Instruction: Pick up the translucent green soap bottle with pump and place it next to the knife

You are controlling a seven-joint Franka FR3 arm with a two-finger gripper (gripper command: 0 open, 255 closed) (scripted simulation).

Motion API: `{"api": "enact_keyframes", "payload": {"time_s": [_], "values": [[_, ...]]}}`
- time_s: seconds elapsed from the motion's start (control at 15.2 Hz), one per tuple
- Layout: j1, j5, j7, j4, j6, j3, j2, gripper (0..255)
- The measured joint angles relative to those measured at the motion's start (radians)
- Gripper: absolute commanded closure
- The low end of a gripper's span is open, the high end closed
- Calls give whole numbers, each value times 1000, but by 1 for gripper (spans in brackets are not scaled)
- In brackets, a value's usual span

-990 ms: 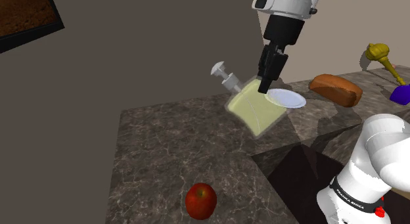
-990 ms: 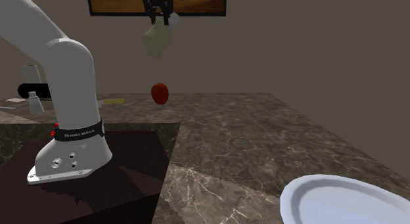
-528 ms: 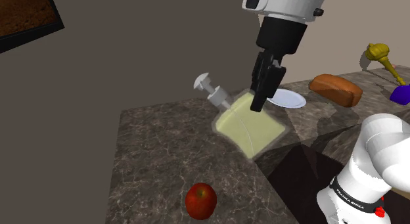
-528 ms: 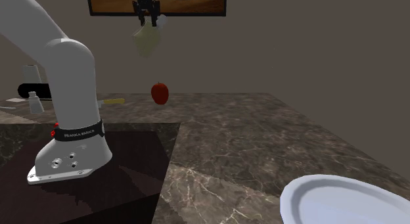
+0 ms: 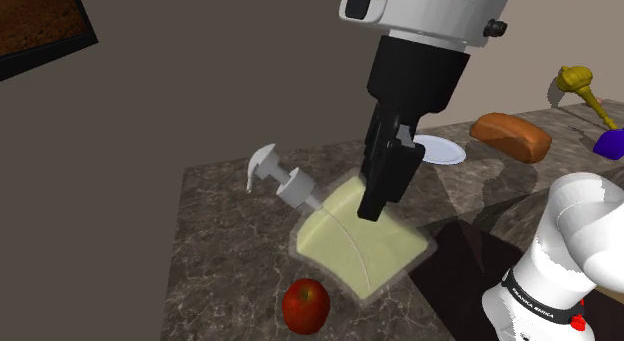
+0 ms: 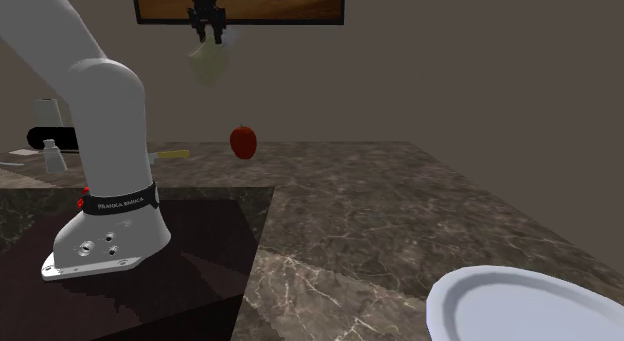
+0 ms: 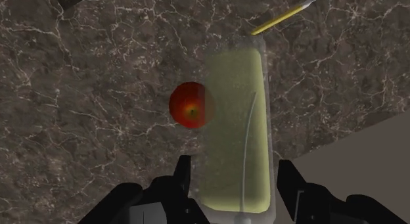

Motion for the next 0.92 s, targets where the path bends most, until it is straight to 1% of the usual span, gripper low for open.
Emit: {"api": "enact_keyframes", "payload": {"time_s": [0.2, 0.53, 0.79, 0.92], "values": [[-1, -10, 84, 62, 14, 78, 60, 255], [-12, -69, 238, 186, 38, 223, 192, 255], [-18, -167, 377, 296, 48, 348, 326, 255], [-13, -255, 462, 379, 38, 417, 429, 255]]}}
